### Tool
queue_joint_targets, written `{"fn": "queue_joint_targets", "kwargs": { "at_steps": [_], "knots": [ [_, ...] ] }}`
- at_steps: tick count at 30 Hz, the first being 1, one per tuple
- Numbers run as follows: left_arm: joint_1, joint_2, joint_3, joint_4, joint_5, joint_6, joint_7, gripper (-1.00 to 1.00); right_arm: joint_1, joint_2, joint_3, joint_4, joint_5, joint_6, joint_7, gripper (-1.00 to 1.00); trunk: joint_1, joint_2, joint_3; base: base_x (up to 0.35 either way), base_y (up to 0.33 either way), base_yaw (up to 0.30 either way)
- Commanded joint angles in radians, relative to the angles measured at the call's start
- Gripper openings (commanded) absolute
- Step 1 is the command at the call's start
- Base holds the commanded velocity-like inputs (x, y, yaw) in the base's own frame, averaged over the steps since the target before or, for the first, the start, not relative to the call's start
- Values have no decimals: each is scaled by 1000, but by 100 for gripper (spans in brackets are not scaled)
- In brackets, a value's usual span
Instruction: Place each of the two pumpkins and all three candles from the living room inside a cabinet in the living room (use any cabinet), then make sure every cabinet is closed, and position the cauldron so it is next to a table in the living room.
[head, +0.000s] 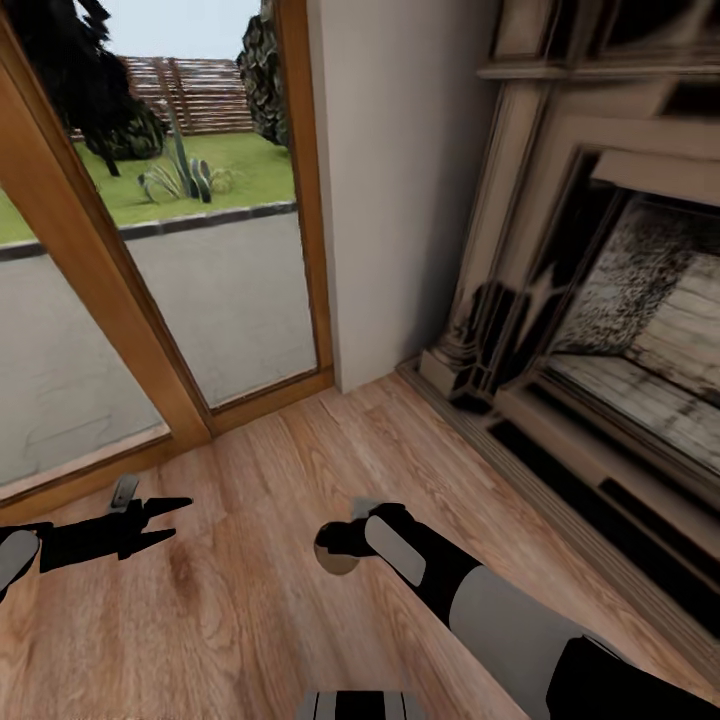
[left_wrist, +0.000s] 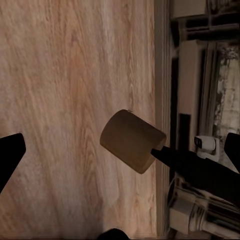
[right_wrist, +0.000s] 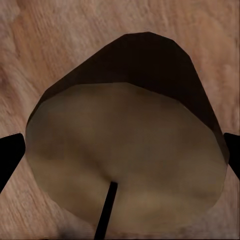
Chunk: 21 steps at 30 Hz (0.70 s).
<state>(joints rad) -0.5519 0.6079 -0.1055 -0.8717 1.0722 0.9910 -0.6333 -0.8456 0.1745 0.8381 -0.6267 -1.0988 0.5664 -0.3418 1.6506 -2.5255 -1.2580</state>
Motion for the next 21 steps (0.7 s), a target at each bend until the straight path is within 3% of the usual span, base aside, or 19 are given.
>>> {"fn": "queue_joint_targets", "kwargs": {
  "at_steps": [1, 6, 21],
  "knots": [
    [0, 1, -2, 0, -1, 1, -5, 100, -1, 0, 4, -1, -12, 0, -11, -100, -1, 0, 4, -331, 0, -251],
    [0, 1, -2, 0, -1, 1, -5, 100, -1, 0, 4, -1, -12, -1, -12, -100, -3, 1, 28, -234, 0, -251],
    [0, 1, -2, 0, -1, 1, -5, 100, -1, 0, 4, -1, -12, -2, -9, -100, -10, 5, 100, -12, 0, -251]
  ]
}}
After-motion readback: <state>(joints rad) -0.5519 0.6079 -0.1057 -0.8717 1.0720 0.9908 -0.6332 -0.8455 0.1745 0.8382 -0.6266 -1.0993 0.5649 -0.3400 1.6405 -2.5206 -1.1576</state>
